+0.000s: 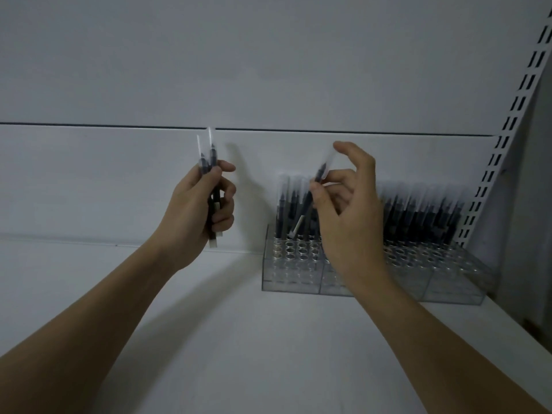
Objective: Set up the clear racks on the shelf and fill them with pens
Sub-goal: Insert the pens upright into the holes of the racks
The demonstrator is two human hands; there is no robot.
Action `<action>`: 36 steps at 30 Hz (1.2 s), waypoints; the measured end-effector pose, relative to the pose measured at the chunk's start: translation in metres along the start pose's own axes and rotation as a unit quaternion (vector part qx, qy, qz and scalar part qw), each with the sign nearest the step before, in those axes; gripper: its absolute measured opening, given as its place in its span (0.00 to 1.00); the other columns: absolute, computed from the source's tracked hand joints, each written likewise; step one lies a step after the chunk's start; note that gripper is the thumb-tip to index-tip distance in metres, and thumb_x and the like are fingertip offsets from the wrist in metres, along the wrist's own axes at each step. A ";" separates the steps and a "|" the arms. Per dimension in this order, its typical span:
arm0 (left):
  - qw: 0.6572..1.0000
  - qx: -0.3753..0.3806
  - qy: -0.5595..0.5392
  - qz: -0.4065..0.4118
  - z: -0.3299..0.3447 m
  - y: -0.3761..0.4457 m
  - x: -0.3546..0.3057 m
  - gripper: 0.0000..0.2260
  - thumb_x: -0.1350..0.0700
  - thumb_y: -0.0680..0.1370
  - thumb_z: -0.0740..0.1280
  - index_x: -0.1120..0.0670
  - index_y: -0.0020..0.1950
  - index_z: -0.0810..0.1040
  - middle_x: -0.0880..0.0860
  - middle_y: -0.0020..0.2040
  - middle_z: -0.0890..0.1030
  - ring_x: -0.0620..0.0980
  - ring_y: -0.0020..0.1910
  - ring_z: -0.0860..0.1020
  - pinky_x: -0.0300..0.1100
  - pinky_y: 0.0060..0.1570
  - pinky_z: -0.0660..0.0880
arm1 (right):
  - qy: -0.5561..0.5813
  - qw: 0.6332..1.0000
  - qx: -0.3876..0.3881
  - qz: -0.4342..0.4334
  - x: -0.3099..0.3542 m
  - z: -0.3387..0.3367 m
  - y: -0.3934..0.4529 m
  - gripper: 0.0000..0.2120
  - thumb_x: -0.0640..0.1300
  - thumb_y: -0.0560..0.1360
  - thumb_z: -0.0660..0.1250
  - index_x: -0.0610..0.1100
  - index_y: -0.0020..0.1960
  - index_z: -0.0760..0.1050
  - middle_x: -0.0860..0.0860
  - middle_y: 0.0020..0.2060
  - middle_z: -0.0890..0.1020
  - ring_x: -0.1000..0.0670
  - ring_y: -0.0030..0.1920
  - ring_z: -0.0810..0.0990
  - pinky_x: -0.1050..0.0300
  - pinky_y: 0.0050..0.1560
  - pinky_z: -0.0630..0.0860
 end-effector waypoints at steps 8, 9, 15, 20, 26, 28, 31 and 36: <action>0.998 0.036 0.047 0.018 0.009 -0.004 0.001 0.13 0.56 0.85 0.56 0.54 0.66 0.75 0.52 0.36 0.72 0.49 0.26 0.60 0.44 0.28 0.54 | -0.065 0.996 0.062 0.019 -0.014 0.021 -0.006 0.24 0.38 0.79 0.67 0.64 0.63 0.65 0.57 0.44 0.77 0.54 0.44 0.81 0.55 0.50 0.80; 0.998 0.039 0.041 0.010 0.010 -0.004 0.002 0.13 0.57 0.85 0.55 0.55 0.66 0.74 0.52 0.36 0.73 0.48 0.25 0.59 0.44 0.28 0.53 | -0.081 0.993 0.082 0.023 -0.017 0.026 -0.007 0.24 0.39 0.79 0.67 0.64 0.63 0.65 0.57 0.44 0.77 0.53 0.44 0.81 0.53 0.48 0.81; 0.998 0.053 0.000 -0.016 0.017 -0.007 0.004 0.08 0.60 0.84 0.54 0.58 0.57 0.72 0.54 0.35 0.73 0.48 0.24 0.58 0.40 0.26 0.52 | -0.125 0.983 0.121 0.051 -0.023 0.031 -0.005 0.22 0.39 0.80 0.67 0.60 0.67 0.66 0.57 0.43 0.78 0.55 0.42 0.82 0.59 0.43 0.81; 0.996 0.087 0.030 -0.015 0.026 -0.011 0.006 0.10 0.59 0.84 0.56 0.58 0.58 0.75 0.54 0.36 0.73 0.48 0.25 0.60 0.40 0.25 0.56 | -0.157 0.974 0.153 0.056 -0.029 0.038 -0.008 0.22 0.37 0.80 0.65 0.59 0.67 0.67 0.56 0.41 0.78 0.54 0.40 0.80 0.51 0.44 0.81; 0.991 0.114 0.067 -0.004 0.032 -0.013 0.008 0.11 0.57 0.83 0.58 0.55 0.61 0.77 0.52 0.38 0.76 0.48 0.25 0.67 0.38 0.25 0.62 | -0.139 0.987 0.081 0.011 -0.015 0.022 -0.003 0.17 0.42 0.80 0.65 0.55 0.67 0.72 0.54 0.45 0.73 0.54 0.40 0.75 0.54 0.45 0.78; 0.989 0.128 0.077 -0.006 0.036 -0.014 0.009 0.12 0.56 0.81 0.60 0.54 0.62 0.77 0.52 0.39 0.78 0.49 0.24 0.68 0.37 0.24 0.63 | -0.072 0.995 0.059 0.024 -0.010 0.015 0.000 0.15 0.42 0.80 0.66 0.53 0.65 0.73 0.54 0.44 0.75 0.53 0.39 0.76 0.59 0.43 0.77; 0.984 0.153 0.090 -0.014 0.045 -0.020 0.012 0.13 0.55 0.79 0.63 0.53 0.62 0.79 0.54 0.41 0.80 0.49 0.24 0.69 0.37 0.24 0.64 | 0.049 0.993 0.073 0.080 -0.010 0.019 -0.001 0.12 0.45 0.79 0.68 0.53 0.62 0.73 0.55 0.44 0.79 0.52 0.41 0.80 0.58 0.41 0.78; 0.975 0.186 0.118 -0.017 0.056 -0.027 0.017 0.06 0.57 0.76 0.66 0.53 0.46 0.83 0.54 0.40 0.83 0.49 0.23 0.71 0.37 0.24 0.64 | 0.136 0.983 0.081 0.094 0.000 0.023 -0.003 0.16 0.42 0.77 0.71 0.50 0.63 0.72 0.52 0.45 0.83 0.54 0.39 0.81 0.60 0.38 0.77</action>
Point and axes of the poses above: each hand's wrist, its own y-axis towards the middle knuckle, its own z-axis out of the palm, x = y × z, the point moved 10 cm from there along y, towards the middle knuckle
